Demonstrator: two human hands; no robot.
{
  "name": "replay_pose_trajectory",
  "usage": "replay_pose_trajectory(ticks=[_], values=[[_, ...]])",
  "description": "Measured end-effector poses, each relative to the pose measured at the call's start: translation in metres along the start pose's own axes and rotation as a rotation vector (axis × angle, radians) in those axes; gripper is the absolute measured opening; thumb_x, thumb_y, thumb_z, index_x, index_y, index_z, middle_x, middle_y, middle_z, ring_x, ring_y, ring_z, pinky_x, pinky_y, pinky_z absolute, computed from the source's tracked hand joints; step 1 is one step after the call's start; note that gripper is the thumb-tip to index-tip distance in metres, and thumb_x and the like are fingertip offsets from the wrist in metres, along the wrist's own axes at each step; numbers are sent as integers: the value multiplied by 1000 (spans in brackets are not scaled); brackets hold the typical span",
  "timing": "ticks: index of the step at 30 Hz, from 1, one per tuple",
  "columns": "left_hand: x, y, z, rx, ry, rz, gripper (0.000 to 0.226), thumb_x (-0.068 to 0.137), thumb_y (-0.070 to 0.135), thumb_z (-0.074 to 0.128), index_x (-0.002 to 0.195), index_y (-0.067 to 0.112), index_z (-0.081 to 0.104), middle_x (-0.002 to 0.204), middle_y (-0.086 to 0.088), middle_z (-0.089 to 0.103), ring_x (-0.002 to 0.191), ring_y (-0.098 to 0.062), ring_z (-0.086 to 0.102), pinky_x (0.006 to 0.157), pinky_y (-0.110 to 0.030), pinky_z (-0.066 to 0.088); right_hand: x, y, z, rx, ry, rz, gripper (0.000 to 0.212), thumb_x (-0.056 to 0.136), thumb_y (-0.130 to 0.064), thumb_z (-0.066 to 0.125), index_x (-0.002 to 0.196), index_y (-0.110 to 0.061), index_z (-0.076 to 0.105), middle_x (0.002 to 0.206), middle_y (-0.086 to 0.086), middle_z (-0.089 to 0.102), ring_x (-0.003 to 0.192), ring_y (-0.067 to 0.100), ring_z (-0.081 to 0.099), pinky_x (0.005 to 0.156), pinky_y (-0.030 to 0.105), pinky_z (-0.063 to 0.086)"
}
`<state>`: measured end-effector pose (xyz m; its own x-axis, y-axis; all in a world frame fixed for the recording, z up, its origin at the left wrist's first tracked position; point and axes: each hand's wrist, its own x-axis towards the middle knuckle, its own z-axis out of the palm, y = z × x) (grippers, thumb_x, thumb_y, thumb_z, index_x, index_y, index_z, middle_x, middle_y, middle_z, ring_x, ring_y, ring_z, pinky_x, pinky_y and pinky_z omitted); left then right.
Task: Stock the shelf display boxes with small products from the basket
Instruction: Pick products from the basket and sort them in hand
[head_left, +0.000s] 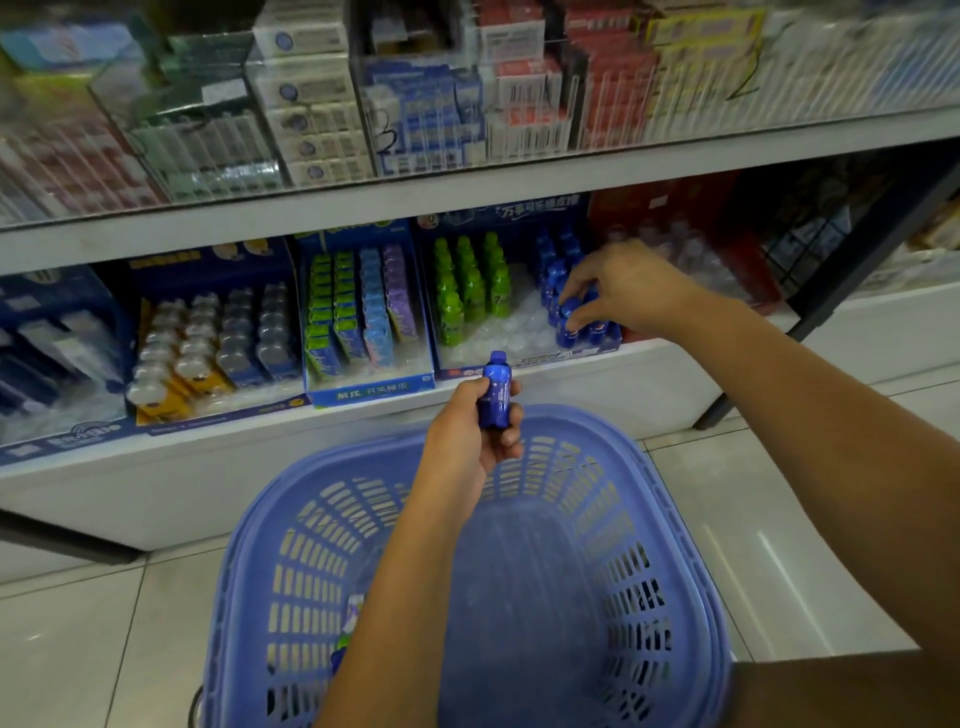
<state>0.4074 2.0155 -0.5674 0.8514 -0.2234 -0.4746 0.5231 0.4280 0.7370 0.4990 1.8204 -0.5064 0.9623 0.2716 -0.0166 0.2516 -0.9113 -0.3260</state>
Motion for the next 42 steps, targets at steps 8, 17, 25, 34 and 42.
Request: replay_pose_trajectory(ticks=[8,17,25,34,42], values=[[-7,-1,8,-29,-53,36,31,101,16,34,101,2,62,76,-6,59,49,-10,48,44,-20,42,5,1,-1,-20,-47,11,35,68,-25,82,98,-10,72,100,8,70,85,18,62,71,24,44],[-11,0,-1,346,26,441,31,86,4,65,106,28,64,103,8,67,88,-3,63,78,-15,50,-26,-28,6,823,-133,152,19,80,-27,72,91,-12,68,74,2,70,59,10,63,57,16,52],[-13,2,10,329,137,654,33,79,4,73,100,27,62,101,7,69,89,-4,66,74,-14,51,-42,-53,13,969,-121,125,27,74,-13,76,96,0,68,76,10,71,66,14,68,64,18,57],[2,10,2,176,-58,438,19,93,8,57,108,14,66,95,-1,73,95,-19,69,80,-20,54,-37,-51,6,940,-47,142,29,74,-13,77,100,-3,68,88,17,71,73,15,68,69,22,58],[22,12,7,1253,104,668,47,96,28,52,140,14,44,142,-3,48,128,-16,46,100,-22,37,-1,-19,-3,561,383,183,32,76,-22,77,104,-13,67,93,6,68,82,16,63,76,21,52]])
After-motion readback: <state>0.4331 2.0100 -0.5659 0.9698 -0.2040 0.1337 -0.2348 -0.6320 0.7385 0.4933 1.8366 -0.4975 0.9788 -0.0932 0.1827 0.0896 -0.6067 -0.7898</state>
